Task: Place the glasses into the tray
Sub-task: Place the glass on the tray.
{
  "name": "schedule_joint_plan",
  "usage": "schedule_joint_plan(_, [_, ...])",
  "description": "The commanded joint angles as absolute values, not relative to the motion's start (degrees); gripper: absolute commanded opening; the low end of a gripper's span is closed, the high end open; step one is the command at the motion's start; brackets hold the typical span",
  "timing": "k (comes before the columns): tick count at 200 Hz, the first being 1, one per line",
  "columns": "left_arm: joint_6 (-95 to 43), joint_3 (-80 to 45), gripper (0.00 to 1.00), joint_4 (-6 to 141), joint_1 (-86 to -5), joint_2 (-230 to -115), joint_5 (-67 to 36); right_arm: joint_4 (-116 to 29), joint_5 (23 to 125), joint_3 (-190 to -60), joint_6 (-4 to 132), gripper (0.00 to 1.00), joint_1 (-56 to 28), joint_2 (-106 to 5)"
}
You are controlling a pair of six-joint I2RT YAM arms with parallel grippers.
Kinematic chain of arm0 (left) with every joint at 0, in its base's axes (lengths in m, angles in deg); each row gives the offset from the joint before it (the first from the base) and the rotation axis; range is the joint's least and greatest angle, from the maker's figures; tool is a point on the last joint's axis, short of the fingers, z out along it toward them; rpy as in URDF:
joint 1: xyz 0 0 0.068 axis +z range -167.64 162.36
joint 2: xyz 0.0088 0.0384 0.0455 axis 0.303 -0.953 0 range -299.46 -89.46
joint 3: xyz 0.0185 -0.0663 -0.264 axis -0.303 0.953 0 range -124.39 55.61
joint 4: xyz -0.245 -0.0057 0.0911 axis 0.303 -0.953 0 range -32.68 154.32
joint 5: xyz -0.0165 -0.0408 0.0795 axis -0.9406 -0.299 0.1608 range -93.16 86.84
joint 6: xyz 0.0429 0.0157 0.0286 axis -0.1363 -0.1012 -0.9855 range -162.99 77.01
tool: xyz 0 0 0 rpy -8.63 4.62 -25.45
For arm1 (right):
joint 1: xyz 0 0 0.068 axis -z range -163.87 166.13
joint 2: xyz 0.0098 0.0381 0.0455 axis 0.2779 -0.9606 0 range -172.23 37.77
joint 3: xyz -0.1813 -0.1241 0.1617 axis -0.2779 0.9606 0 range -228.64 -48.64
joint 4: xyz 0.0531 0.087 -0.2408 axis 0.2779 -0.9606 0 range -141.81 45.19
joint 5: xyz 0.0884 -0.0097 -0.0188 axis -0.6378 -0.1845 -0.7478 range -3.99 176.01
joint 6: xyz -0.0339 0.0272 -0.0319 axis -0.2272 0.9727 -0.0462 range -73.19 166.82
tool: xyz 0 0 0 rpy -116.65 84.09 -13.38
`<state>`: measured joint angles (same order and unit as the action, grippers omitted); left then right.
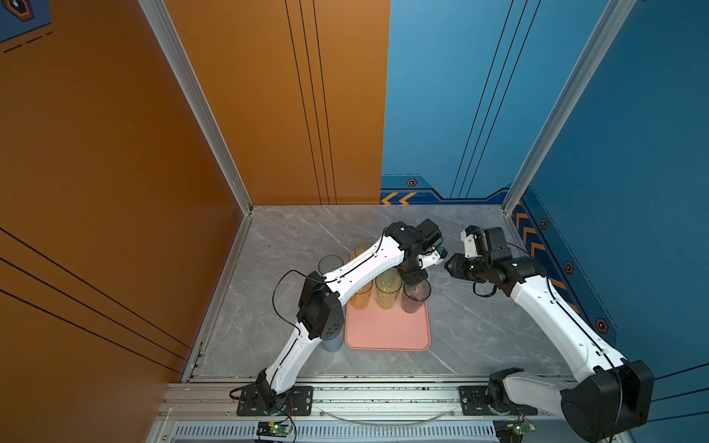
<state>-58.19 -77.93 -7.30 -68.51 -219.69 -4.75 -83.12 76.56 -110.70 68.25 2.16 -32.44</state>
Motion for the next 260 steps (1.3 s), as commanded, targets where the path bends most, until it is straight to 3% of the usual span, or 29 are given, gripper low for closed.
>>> schedule_joint_plan(1, [-57.9, -79.5, 0.17, -8.4, -67.8, -220.9, -5.8, -82.4, 75.5, -110.6, 67.5, 0.33, 1.9, -33.2])
schedule_joint_plan(114, [-57.2, -80.4, 0.27, -8.3, -67.5, -220.8, -6.2, -82.6, 75.4, -110.8, 67.7, 0.34, 1.8, -32.8])
schedule_joint_plan(217, [-57.0, -82.5, 0.25, -7.3, -66.8, -218.6, -5.5, -83.1, 75.8, -110.4, 67.8, 0.34, 1.7, -31.9])
schedule_joint_plan(260, [-55.7, -78.0, 0.24, -0.3, -64.2, -210.8, -5.7, -83.5, 76.5, -110.7, 67.7, 0.34, 1.9, -31.5])
